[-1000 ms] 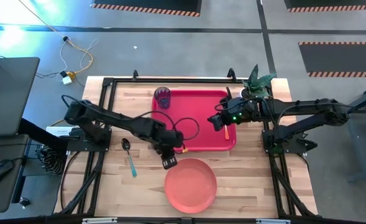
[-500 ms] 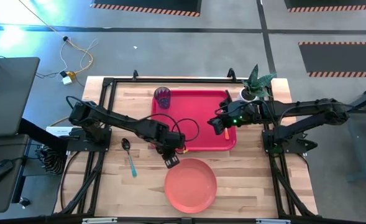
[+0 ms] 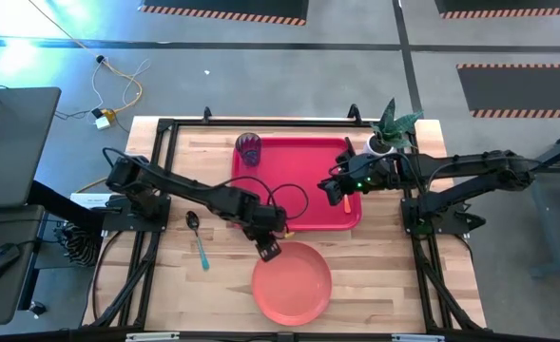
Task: Pick and place plate/cup/fork/spoon on tray
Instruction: Put the orange plate on the red serving tray to the left of the orange fork
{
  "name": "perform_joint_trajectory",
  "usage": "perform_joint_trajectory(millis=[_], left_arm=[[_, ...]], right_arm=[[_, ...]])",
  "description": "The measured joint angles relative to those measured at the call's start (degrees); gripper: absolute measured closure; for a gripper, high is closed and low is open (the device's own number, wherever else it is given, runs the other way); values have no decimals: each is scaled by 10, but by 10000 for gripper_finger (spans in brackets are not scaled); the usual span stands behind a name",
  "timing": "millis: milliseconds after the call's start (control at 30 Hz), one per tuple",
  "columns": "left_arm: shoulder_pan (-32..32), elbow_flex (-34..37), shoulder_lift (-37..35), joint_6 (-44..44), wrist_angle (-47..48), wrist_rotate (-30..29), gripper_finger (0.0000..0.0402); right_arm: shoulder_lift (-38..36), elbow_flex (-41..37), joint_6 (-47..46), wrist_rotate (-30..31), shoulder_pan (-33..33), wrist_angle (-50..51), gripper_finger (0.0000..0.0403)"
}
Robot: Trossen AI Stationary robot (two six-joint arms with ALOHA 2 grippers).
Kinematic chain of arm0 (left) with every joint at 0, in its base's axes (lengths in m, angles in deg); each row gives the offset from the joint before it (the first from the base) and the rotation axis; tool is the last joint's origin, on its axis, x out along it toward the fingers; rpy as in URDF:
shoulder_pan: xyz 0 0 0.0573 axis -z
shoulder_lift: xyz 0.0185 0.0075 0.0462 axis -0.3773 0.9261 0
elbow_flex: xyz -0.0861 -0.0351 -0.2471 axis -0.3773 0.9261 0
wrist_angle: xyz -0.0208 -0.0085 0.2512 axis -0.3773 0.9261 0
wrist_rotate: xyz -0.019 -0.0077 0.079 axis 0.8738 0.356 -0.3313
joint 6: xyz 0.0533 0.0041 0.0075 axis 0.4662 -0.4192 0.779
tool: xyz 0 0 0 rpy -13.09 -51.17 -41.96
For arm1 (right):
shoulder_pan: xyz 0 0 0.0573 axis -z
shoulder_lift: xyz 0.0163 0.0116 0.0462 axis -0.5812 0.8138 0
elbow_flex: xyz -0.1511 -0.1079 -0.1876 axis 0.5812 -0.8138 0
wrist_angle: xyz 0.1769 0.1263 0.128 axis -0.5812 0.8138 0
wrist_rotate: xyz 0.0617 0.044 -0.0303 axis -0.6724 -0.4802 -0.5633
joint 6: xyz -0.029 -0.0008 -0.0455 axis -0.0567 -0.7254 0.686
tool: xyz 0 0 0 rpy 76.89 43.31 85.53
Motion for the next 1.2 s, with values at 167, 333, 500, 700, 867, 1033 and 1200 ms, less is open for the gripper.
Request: perform_joint_trajectory(millis=[167,333,500,700,867,1033,1200], left_arm=[[1,0,22,-11,0,-6,259],[7,1,50,-12,-8,-7,267],[12,1,73,-12,-7,-5,268],[17,0,88,-22,-14,-5,268],[17,-1,97,-26,-16,-3,268],[18,0,108,-26,-24,-1,268],[18,0,116,-26,-25,0,268]], right_arm=[[0,0,0,0,0,0,311],[0,0,1,-1,0,0,311],[0,0,2,-1,0,2,311],[0,0,2,-1,0,2,311],[0,0,2,-2,0,2,311],[0,0,2,-2,0,2,311],[0,0,1,-2,0,4,311]])
